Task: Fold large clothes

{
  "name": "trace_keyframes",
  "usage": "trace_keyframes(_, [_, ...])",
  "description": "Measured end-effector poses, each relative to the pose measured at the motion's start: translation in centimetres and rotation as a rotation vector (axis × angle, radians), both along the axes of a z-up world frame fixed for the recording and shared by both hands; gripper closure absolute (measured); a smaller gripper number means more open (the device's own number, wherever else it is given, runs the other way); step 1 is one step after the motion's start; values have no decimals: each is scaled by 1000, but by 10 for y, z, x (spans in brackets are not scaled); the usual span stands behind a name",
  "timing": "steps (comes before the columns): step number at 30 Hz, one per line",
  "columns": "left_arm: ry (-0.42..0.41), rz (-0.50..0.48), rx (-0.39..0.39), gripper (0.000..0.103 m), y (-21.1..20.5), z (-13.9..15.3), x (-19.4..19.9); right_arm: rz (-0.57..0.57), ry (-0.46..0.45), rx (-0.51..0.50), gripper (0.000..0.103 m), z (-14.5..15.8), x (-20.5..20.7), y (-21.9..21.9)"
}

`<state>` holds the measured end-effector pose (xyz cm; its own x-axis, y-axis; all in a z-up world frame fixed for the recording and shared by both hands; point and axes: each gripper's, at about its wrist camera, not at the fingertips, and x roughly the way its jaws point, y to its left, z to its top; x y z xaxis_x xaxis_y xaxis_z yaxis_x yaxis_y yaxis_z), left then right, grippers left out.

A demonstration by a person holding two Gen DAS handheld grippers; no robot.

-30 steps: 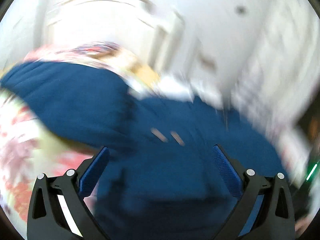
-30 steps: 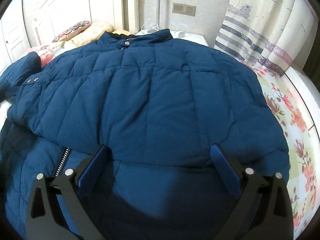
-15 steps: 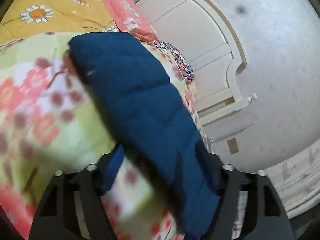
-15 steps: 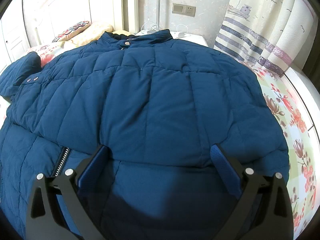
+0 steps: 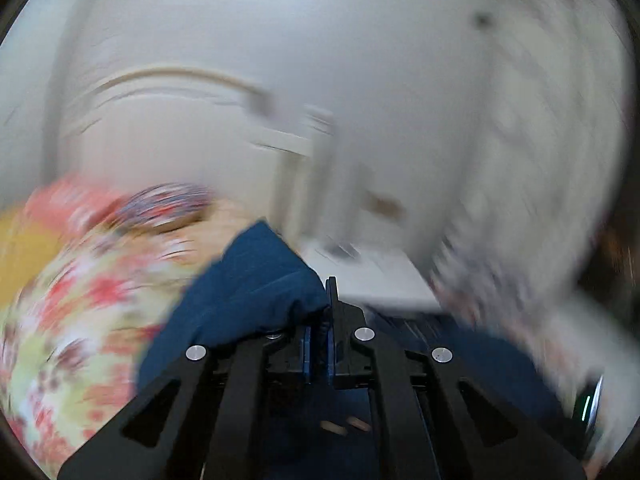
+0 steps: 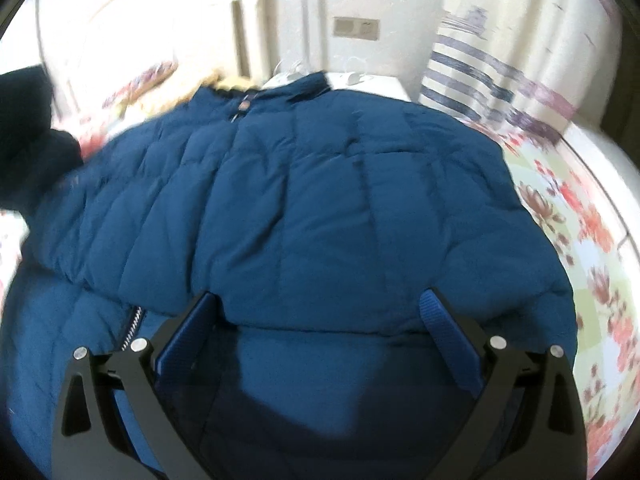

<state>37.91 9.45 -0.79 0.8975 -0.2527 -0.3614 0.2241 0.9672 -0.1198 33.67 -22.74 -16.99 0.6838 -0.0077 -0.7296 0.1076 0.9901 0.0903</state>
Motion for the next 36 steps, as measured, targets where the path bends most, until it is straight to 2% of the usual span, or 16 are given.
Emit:
trace_keyframes(3, [61, -155, 224, 101, -101, -37, 0, -75, -57, 130, 7, 2, -8, -26])
trace_keyframes(8, [268, -276, 414, 97, -192, -127, 1, -175, -136, 284, 8, 3, -21, -57])
trace_keyframes(11, [220, -244, 638, 86, -220, -159, -11, -191, -152, 330, 8, 3, -24, -68])
trace_keyframes(14, [134, -230, 809, 52, -223, -160, -28, -196, -154, 330, 8, 3, -23, -69])
trace_keyframes(15, [92, -220, 819, 31, -219, -153, -38, -196, -154, 328, 8, 4, -23, -68])
trace_keyframes(16, [59, -206, 810, 20, -218, -143, -44, -195, -156, 330, 8, 4, -24, -69])
trace_keyframes(18, [-48, -149, 748, 15, -200, -122, -69, -195, -158, 340, 8, 3, -24, -71])
trace_keyframes(20, [-82, -55, 671, 7, -178, -106, -80, -197, -159, 341, 8, 3, -25, -71])
trace_keyframes(22, [-32, 65, 548, 4, -136, -97, -79, -195, -158, 329, 8, 4, -26, -70])
trace_keyframes(24, [81, 194, 433, 5, -97, -98, -67, -188, -160, 307, 8, 5, -26, -66])
trace_keyframes(26, [199, 269, 329, 7, -66, -105, -54, -175, -159, 291, 8, 5, -24, -62])
trace_keyframes(27, [253, 294, 304, 16, -56, -110, -47, -169, -157, 277, 8, 5, -24, -59])
trace_keyframes(28, [303, 311, 292, 26, -46, -116, -39, -167, -158, 266, 8, 6, -23, -57])
trace_keyframes(31, [378, 310, 292, 36, -44, -129, -19, -157, -167, 231, 8, 8, -23, -50])
trace_keyframes(33, [401, 316, 297, 44, -43, -135, -12, -142, -180, 196, 11, 11, -24, -43])
trace_keyframes(36, [380, 401, 313, 46, -34, -141, -13, -60, -199, 36, 15, 26, -20, -5])
